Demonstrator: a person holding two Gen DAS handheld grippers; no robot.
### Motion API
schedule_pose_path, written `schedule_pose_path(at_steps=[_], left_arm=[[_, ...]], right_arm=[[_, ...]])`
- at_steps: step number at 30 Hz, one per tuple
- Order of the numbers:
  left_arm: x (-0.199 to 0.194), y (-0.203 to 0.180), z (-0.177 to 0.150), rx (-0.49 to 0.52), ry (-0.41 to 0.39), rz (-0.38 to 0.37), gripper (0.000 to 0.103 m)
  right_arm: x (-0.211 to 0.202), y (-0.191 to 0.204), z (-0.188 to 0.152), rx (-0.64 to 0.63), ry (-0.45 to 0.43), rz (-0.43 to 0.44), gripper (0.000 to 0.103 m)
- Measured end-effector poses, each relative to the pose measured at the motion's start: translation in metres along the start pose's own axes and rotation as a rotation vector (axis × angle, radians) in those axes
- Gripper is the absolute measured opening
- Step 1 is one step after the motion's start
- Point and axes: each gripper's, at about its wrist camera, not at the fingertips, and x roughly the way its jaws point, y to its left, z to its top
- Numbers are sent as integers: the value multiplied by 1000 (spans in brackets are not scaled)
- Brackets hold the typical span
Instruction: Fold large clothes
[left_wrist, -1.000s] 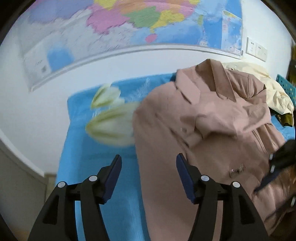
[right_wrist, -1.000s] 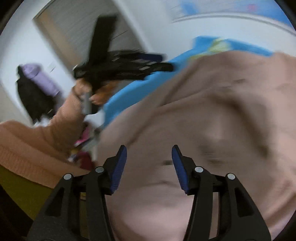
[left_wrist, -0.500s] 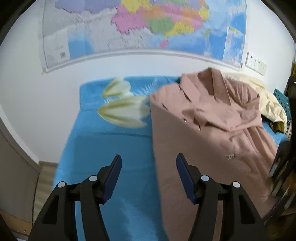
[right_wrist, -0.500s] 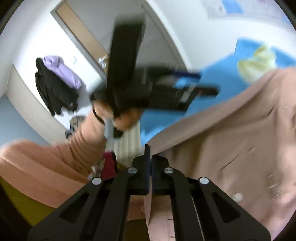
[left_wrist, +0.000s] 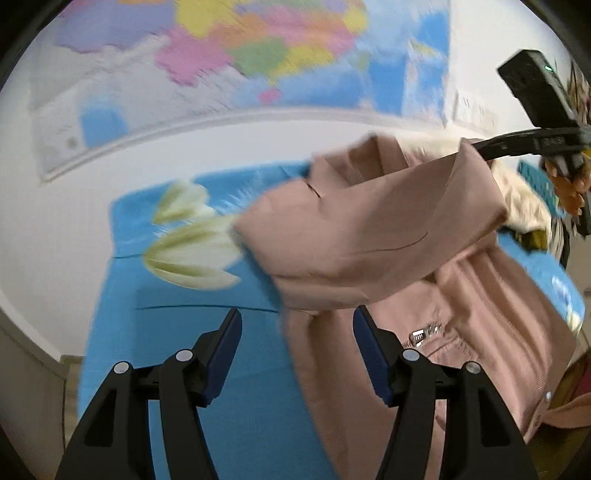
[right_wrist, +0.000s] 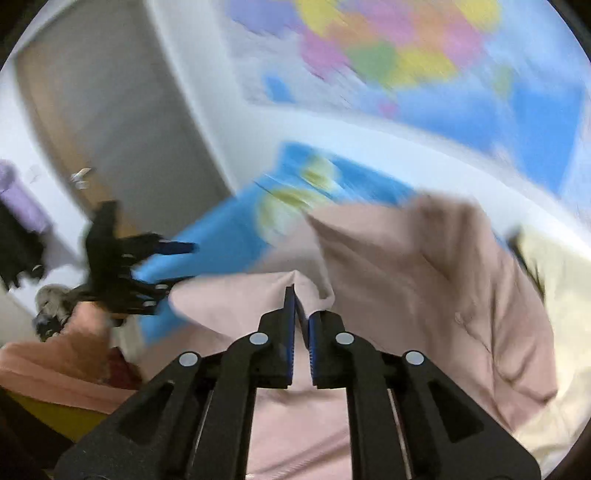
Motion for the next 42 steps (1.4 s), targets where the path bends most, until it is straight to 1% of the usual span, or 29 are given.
schedule_pose_path(at_steps=[1,2,3,4,5,7,9,12,14,15,17,19,21,22,24,26,27,28,29,30,31,32,33,34,35,36,37,39,42], left_arm=[[13,-8,1,25,23,5,60],[22,-14,1,41,42,14,60],[34,-21,4,58,63,27,60],[39,-24,5,65,71,34,60],[43,-25,8,66,74,34,60],[49,-23,16,45,70,6,60],[50,-21,20,37,62,5,60],[52,-24,27,46,57,4,60],[56,-31,32,59,61,-13,60],[58,-38,33,72,65,-27,60],[60,-51,36,94,72,-68,60],[55,-70,38,136,56,-154,60],[44,-95,39,186,30,-268,68],[40,-107,39,212,21,-304,70],[39,-131,41,275,14,-333,78],[51,-157,44,337,36,-313,78],[63,-164,46,343,64,-295,78],[72,-166,49,332,90,-282,76],[87,-165,52,298,130,-262,65],[96,-163,53,269,159,-245,41],[108,-155,56,224,196,-224,23],[114,-144,57,187,206,-212,5],[116,-130,59,130,206,-213,5],[117,-109,62,42,204,-228,5],[116,-93,63,-10,199,-238,5],[113,-77,63,-54,188,-238,5],[110,-61,64,-99,173,-234,5],[105,-39,63,-153,166,-218,5],[101,-25,60,-184,168,-214,7]], right_arm=[[8,-8,-9,14,12,-42,19],[14,-10,-19,28,12,-76,35],[16,-20,-31,55,-1,-125,62],[12,-29,-41,84,-34,-133,73],[5,-40,-53,120,-88,-109,78],[-7,-58,-76,177,-140,-68,77],[-17,-69,-100,202,-174,-70,77],[-17,-81,-132,246,-167,-65,76],[-12,-84,-142,264,-152,-62,67],[-6,-85,-147,269,-150,-41,66],[1,-81,-148,266,-156,-6,65],[11,-77,-142,258,-159,23,62],[16,-71,-136,251,-164,48,58],[17,-68,-133,245,-170,59,57],[22,-62,-125,239,-168,77,52],[27,-55,-112,228,-169,91,50],[29,-53,-108,226,-172,94,50],[30,-52,-102,229,-175,105,50],[30,-49,-97,226,-184,103,50],[29,-48,-94,220,-192,100,50],[28,-47,-92,213,-199,93,50],[24,-49,-91,216,-215,86,50],[20,-53,-93,228,-234,91,50],[16,-58,-96,241,-251,101,50],[12,-65,-100,258,-264,82,51],[11,-69,-102,265,-264,68,55],[12,-74,-105,273,-256,52,56],[19,-82,-108,289,-229,7,58],[40,-85,-108,290,-194,8,58]])
